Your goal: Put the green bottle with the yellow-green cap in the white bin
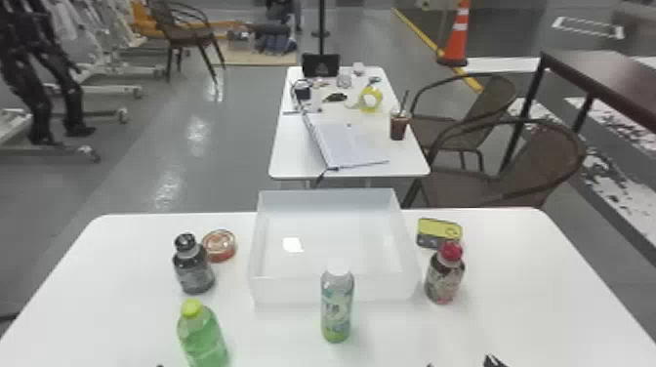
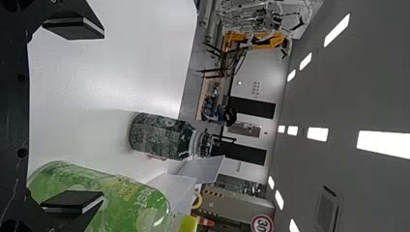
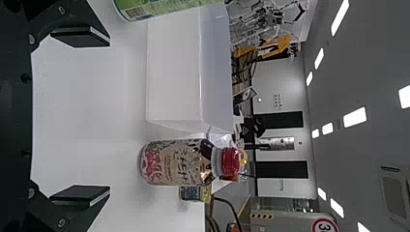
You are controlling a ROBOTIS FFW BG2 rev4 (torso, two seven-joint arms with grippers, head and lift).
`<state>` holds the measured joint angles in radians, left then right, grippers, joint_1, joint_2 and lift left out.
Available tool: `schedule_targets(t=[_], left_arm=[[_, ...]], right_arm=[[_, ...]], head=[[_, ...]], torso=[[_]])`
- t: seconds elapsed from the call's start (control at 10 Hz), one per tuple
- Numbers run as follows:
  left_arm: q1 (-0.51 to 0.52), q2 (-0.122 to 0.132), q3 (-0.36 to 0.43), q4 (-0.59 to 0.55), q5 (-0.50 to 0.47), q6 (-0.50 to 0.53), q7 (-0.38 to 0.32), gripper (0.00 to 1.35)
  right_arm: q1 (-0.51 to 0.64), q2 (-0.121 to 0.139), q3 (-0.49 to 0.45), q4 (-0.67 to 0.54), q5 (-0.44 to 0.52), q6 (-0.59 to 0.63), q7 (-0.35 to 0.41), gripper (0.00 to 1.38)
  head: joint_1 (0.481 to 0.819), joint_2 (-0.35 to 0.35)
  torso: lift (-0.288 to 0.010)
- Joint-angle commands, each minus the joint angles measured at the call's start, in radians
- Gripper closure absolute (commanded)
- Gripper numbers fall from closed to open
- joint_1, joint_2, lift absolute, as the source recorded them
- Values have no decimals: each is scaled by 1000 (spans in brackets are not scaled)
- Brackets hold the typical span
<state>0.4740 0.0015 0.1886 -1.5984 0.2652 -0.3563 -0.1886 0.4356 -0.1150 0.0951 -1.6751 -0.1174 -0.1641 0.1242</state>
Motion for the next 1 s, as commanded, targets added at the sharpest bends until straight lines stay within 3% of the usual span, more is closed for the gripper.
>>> schedule_targets(t=[0.0, 0.5, 0.9], left_arm=[[0, -4, -1, 0, 0, -1, 0, 127], [-5, -4, -9, 0, 0, 0, -6, 127], [-23, -4, -11, -5, 0, 59, -137, 127]], right_arm=[[0, 0, 0, 0, -1, 0, 0, 206], [0, 0, 0, 0, -1, 0, 0, 206], [0, 0, 0, 2, -1, 0, 0, 208]], head=[[549, 0], [549, 0], [549, 0]], torso=[[-100], [-100], [-100]])
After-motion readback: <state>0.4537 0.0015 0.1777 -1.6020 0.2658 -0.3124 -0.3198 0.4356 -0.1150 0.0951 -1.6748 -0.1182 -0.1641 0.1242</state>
